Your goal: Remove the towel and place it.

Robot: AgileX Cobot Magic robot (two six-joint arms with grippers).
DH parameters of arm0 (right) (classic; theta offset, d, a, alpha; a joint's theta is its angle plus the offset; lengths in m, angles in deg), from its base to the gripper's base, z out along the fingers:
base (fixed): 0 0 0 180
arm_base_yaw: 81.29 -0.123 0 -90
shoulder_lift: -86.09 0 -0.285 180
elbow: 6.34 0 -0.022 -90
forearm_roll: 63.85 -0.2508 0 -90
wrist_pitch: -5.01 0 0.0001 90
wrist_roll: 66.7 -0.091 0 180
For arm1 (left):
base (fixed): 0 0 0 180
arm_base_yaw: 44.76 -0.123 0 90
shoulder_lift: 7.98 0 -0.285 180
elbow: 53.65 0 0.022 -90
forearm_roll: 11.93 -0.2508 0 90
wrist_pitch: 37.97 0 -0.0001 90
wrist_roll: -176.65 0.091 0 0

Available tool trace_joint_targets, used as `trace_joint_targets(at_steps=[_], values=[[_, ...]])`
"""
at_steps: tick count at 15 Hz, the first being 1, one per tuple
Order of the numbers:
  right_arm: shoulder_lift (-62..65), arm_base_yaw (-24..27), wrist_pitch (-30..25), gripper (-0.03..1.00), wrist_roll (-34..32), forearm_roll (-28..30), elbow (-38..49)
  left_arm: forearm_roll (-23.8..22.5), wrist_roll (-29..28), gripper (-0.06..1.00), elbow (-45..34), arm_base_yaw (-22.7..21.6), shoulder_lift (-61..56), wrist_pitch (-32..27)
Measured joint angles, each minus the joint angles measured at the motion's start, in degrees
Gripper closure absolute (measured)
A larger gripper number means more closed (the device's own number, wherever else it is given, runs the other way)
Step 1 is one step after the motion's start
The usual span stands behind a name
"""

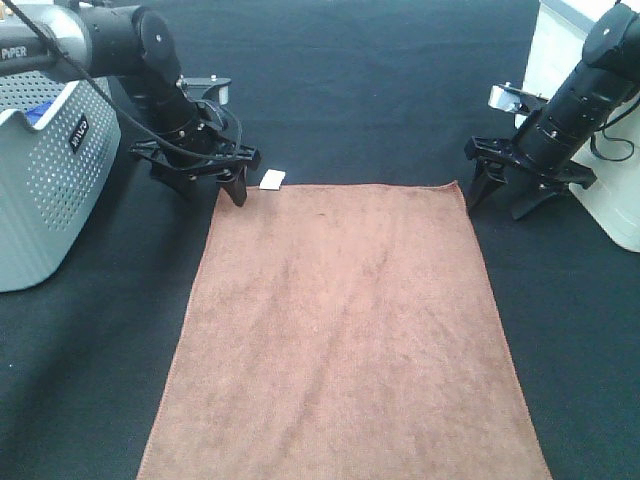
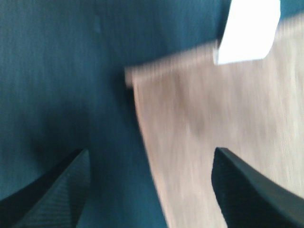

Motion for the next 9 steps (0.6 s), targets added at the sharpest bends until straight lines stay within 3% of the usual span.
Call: trace_joint_targets(at_steps=[6,9], values=[[-2.1,-0.5,1.3,0.3,3.4,-5.7,-1.1,2.9,0.6,0.26,0.7,0.0,1.5,0.3],[-2.3,-5.2,5.7,0.3,4.5,-6.0,-1.3,9.1,3.3,0.27,1.2,0.0,2.2,0.9]])
